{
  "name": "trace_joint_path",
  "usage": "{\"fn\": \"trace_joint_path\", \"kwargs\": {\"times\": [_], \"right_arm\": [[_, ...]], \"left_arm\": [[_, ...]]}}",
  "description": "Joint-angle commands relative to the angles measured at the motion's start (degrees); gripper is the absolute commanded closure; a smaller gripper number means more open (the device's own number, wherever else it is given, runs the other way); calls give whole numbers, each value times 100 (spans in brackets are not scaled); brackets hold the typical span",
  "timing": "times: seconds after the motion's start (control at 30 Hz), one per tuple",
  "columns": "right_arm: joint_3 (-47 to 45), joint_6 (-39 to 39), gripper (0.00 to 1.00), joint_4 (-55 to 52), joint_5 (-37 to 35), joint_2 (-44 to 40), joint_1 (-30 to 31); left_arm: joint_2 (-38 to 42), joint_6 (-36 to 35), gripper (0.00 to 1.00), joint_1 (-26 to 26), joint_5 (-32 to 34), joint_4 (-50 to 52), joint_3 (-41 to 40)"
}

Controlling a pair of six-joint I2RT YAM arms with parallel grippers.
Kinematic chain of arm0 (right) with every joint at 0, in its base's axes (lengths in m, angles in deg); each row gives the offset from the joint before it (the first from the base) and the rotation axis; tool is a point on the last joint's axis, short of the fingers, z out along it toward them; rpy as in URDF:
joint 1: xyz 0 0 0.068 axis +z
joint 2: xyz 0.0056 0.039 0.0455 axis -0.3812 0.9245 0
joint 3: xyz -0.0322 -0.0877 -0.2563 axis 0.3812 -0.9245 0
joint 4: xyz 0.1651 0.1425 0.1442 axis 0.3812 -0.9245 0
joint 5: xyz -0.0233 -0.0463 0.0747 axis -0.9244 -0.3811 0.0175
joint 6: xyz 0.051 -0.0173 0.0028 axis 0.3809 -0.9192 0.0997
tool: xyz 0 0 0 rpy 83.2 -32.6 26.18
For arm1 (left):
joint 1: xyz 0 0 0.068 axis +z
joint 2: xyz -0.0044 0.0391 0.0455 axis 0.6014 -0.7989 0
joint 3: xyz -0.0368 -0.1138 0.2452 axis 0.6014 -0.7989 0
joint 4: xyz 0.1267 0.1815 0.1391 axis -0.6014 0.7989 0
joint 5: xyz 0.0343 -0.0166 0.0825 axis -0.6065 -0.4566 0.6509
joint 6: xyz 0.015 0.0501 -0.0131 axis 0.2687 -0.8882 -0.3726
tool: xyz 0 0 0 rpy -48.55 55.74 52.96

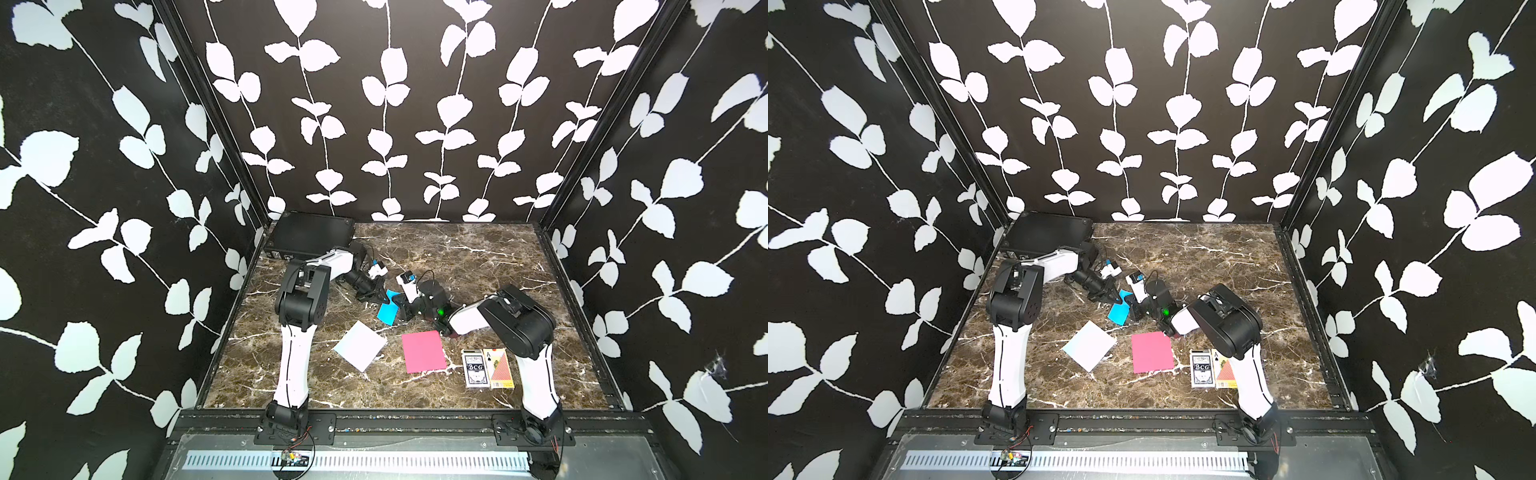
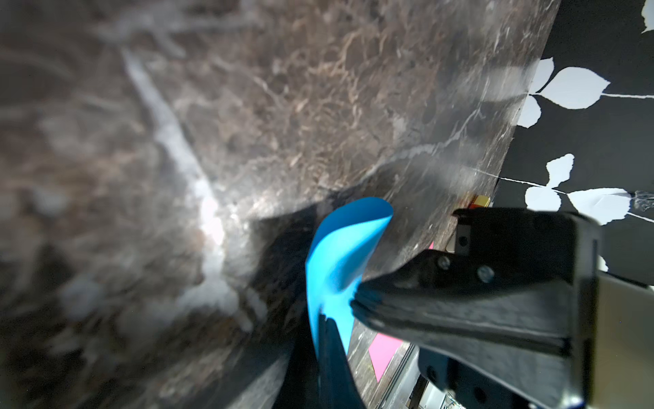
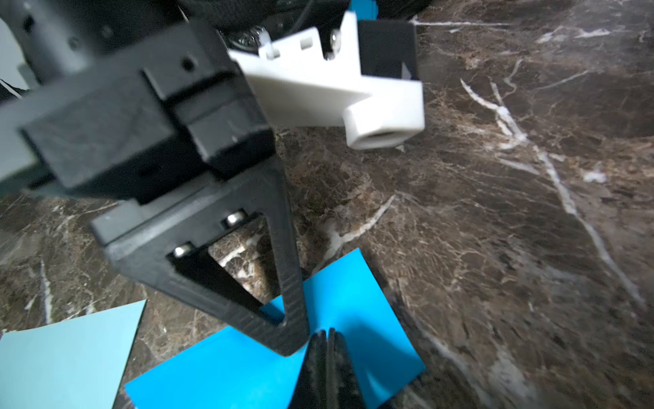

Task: Fold the square paper along the opposite sides
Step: Smooth out the paper at the center of the board.

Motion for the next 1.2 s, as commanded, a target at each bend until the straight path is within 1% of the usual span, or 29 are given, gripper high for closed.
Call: {"fn": "trace_joint_path", "kwargs": {"times": [0.0,0.33,0.5,0.8,1.03,1.1,1.17], "right_arm": [[56,-119,99,-111,-72,189,-42],[-139,57,100,-351,-466,184,-171],[-218,200,100,-404,-814,157,-247],[-297,403,100,-542,-1145,130,-408],[-283,508,100,-695,-1146,46,-485],[-311,489,100,-691,-1043,-63,-503],[-320,420,100,-657,-795,-234,-514]], "left_arm": [[-67,-56,100,-22,595,153,-135],[-143,-147,100,-24,524,216,-21],[-155,-150,100,-18,533,209,-63],[-155,-175,100,-24,542,208,-82],[-155,-195,100,-25,516,200,-96],[-155,-221,100,-19,502,212,-76],[-151,-270,100,-26,483,245,-54]]}}
